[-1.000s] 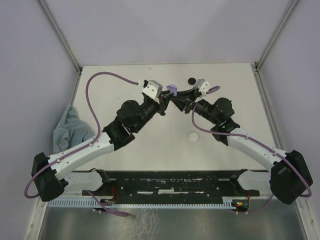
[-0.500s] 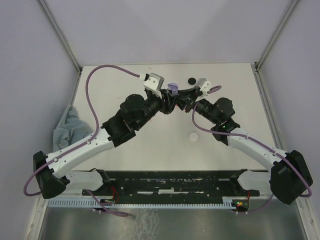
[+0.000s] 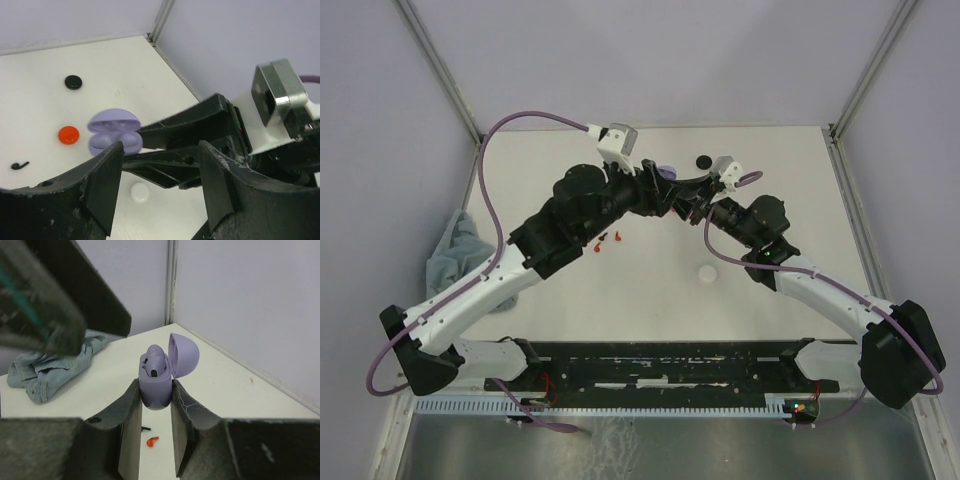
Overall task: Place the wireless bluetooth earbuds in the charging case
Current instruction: Place the earbud in the charging case, then close the charging case.
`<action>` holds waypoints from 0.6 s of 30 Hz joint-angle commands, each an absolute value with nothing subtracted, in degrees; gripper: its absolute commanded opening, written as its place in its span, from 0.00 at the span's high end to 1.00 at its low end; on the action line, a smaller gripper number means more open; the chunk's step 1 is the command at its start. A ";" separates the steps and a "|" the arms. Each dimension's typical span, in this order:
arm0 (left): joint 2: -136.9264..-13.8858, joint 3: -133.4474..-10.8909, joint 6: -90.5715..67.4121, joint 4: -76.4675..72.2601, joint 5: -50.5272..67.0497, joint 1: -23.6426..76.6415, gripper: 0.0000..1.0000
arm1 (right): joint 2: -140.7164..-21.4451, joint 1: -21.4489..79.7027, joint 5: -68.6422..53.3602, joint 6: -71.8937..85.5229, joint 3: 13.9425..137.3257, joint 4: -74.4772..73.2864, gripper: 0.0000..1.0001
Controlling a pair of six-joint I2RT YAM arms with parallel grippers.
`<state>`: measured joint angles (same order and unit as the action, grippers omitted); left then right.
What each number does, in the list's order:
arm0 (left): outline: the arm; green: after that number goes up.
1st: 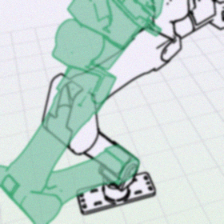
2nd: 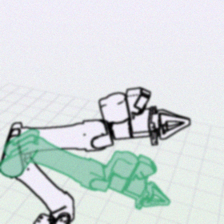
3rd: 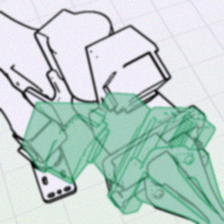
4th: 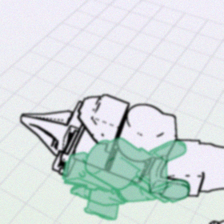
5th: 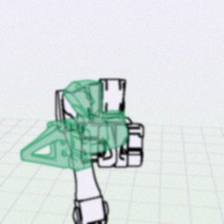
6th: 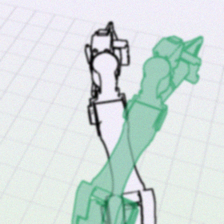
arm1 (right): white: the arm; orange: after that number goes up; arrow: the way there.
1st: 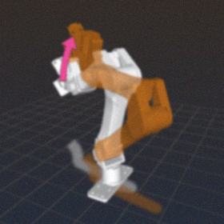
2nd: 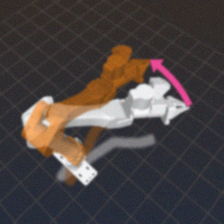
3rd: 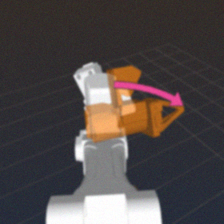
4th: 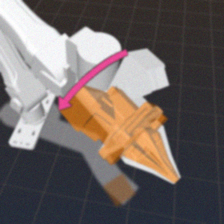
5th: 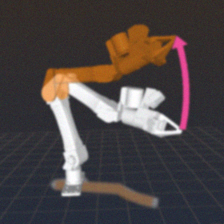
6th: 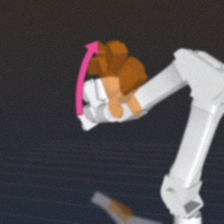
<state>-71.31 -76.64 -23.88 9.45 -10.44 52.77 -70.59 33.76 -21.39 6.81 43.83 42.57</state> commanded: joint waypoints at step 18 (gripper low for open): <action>-75.91 -79.35 -31.31 7.32 47.30 25.40 0.22 | -71.21 33.67 -31.94 11.39 47.62 43.77 0.94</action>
<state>-74.56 -79.85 -26.33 13.93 33.65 26.57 -70.76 33.76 -28.95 8.51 44.56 40.88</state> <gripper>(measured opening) 0.780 0.321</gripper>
